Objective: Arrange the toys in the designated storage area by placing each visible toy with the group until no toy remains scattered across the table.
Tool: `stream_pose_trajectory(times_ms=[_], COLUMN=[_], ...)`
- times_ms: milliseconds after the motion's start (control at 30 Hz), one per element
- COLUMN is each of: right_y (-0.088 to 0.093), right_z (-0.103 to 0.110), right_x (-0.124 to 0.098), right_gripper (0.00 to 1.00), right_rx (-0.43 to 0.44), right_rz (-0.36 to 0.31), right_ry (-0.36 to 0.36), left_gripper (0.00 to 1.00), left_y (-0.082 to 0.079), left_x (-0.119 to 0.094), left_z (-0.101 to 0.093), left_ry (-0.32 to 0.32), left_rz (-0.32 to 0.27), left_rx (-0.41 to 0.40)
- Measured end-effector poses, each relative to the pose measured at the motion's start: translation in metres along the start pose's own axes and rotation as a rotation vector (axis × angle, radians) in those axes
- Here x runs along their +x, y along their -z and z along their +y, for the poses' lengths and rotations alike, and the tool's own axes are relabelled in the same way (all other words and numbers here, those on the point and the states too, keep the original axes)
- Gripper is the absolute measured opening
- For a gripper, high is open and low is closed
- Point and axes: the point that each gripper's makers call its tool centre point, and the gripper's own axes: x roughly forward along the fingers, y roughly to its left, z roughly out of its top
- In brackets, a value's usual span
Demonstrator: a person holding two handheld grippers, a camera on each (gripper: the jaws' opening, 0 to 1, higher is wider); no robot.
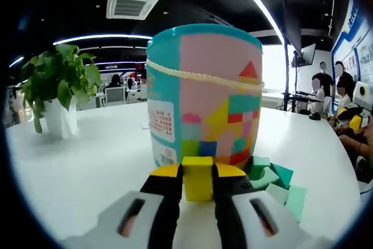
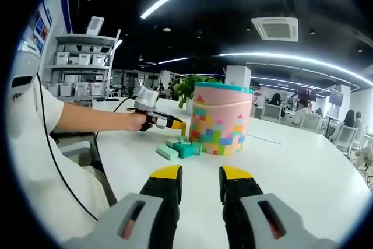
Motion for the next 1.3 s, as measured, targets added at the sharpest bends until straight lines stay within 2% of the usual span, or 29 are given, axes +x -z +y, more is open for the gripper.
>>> stream_pose_trajectory(times_ms=[67,133,267,333,400,533,633,800,867,933,1033,1167,1300], right_y=[0.001,0.001,-0.001,-0.002,-0.003,-0.003,-0.002,-0.005,-0.008,-0.017,-0.017,-0.021,-0.031], right_z=[0.0,0.001,0.003,0.003,0.005,0.007,0.007,0.009,0.014,0.025,0.029,0.027,0.019], right_x=[0.0,0.0,0.001,0.002,0.003,0.004,0.005,0.005,0.004,0.003,0.004,0.004,-0.001], right_gripper=[0.25,0.25,0.25,0.25,0.25,0.25,0.25,0.25,0.26,0.29,0.32,0.32,0.32], right_rx=[0.004,0.001,-0.003,-0.004,-0.006,-0.009,-0.007,-0.011,-0.017,-0.019,-0.003,-0.009,0.04], right_rz=[0.0,0.002,0.001,-0.001,-0.002,0.0,0.0,-0.004,-0.018,-0.064,-0.044,-0.05,-0.078], right_ry=[0.001,-0.001,-0.004,-0.005,-0.009,-0.015,-0.015,-0.022,-0.048,-0.096,-0.108,-0.09,-0.067], left_gripper=[0.2,0.2,0.2,0.2,0.2,0.2,0.2,0.2,0.2,0.2,0.2,0.2,0.2], left_y=[0.002,-0.001,-0.016,-0.031,-0.041,-0.057,-0.07,-0.094,-0.102,-0.115,-0.133,-0.152,-0.175], left_x=[-0.007,-0.016,-0.022,-0.027,-0.033,-0.039,-0.044,-0.046,-0.047,-0.049,-0.049,-0.046,-0.042], left_z=[0.005,0.002,-0.002,-0.001,-0.01,-0.009,-0.017,-0.025,-0.024,-0.025,-0.019,-0.017,-0.02], left_ry=[-0.013,-0.014,-0.003,0.006,0.014,0.047,0.077,0.1,0.096,0.107,0.122,0.124,0.131], left_rz=[0.0,-0.01,-0.045,-0.062,-0.075,-0.079,-0.109,-0.126,-0.124,-0.137,-0.156,-0.165,-0.185], left_rx=[-0.018,-0.021,-0.026,-0.025,-0.017,-0.014,0.017,-0.003,0.022,0.02,0.012,0.033,0.062])
